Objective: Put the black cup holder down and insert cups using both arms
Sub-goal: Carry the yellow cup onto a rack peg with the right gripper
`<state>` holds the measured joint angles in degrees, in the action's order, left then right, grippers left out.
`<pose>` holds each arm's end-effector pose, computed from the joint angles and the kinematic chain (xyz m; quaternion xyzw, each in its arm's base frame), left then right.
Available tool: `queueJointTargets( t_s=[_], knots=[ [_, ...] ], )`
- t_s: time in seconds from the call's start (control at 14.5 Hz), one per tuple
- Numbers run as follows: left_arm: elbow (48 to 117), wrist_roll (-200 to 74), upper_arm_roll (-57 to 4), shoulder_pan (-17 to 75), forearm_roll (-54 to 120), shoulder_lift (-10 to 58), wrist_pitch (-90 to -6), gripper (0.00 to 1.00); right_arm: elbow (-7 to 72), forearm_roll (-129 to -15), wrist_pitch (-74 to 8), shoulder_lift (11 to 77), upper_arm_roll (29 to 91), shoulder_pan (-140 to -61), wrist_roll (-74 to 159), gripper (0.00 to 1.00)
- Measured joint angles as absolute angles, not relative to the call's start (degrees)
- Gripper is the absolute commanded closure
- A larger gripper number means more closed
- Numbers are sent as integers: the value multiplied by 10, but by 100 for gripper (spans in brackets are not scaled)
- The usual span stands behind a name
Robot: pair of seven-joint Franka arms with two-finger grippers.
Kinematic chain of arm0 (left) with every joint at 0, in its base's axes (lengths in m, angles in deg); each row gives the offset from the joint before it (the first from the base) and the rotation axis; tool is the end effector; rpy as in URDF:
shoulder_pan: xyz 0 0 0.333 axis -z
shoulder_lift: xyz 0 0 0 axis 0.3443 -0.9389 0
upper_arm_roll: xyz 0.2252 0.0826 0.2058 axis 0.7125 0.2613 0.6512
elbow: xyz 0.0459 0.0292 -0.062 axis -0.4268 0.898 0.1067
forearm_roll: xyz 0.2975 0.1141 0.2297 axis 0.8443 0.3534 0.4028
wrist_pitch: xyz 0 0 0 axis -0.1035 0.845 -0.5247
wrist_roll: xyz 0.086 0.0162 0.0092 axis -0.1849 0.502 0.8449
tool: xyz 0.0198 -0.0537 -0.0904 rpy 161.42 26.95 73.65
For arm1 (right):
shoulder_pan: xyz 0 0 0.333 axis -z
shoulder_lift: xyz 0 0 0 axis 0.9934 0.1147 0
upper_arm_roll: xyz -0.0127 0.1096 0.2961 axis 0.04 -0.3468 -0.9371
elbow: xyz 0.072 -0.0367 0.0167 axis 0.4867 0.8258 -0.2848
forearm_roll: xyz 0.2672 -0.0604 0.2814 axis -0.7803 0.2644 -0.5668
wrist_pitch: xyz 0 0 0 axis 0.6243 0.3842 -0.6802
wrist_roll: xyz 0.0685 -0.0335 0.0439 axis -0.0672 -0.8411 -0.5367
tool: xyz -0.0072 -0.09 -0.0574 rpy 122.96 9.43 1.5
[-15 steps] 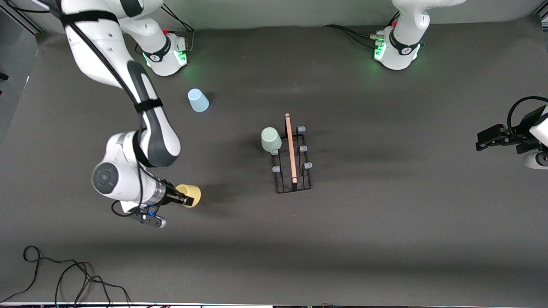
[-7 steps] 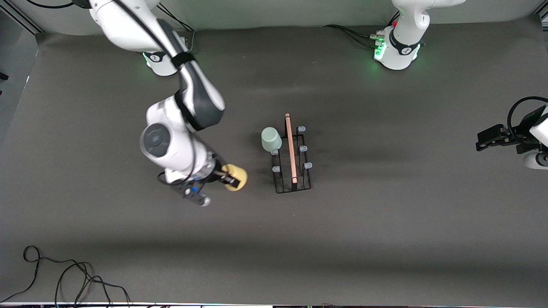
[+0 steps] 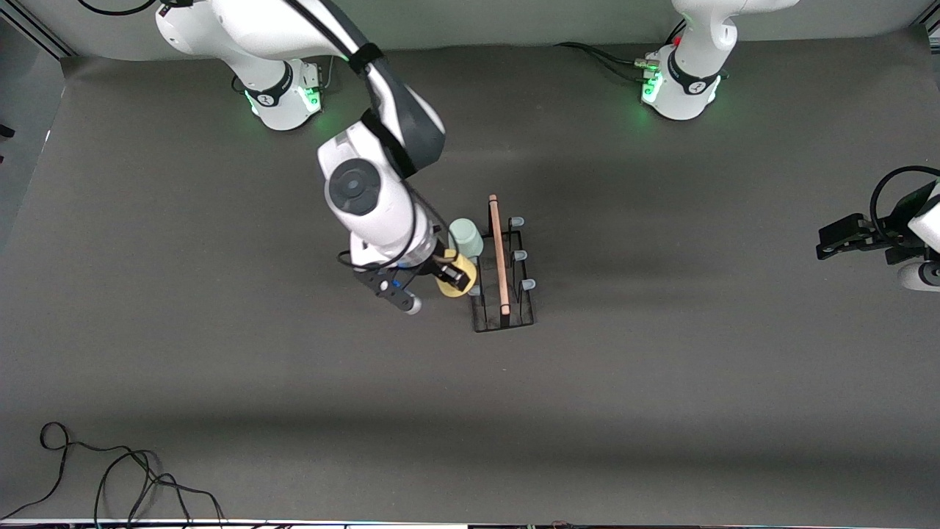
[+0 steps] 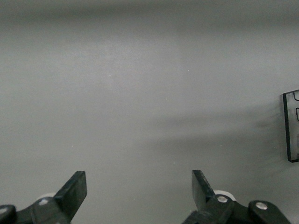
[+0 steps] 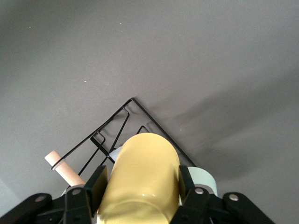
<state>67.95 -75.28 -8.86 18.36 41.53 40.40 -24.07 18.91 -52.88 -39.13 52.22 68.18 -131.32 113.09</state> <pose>0.6054 0.0109 0.5797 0.9990 -0.0445 -0.0091 0.0028 0.5641 0.4381 0.3696 -0.9438 0.3183 0.0232 0.0858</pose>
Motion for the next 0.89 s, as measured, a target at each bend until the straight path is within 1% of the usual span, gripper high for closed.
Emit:
queueJointTargets(
  t_s=[0.34, 0.55, 0.83, 0.89],
  knots=[
    [680, -753, -89, 184, 415, 404, -241, 0, 148, -518, -396, 562, 687, -1319, 1155, 76],
    [680, -753, -89, 184, 415, 404, -241, 0, 141, -518, -428, 579, 689, -1317, 1159, 76],
    [680, -753, -89, 184, 415, 404, -241, 0, 133, -518, -437, 585, 692, -1315, 1161, 76],
    [680, -753, -89, 184, 415, 404, -241, 0, 131, -518, -437, 585, 692, -1315, 1162, 74]
  ],
)
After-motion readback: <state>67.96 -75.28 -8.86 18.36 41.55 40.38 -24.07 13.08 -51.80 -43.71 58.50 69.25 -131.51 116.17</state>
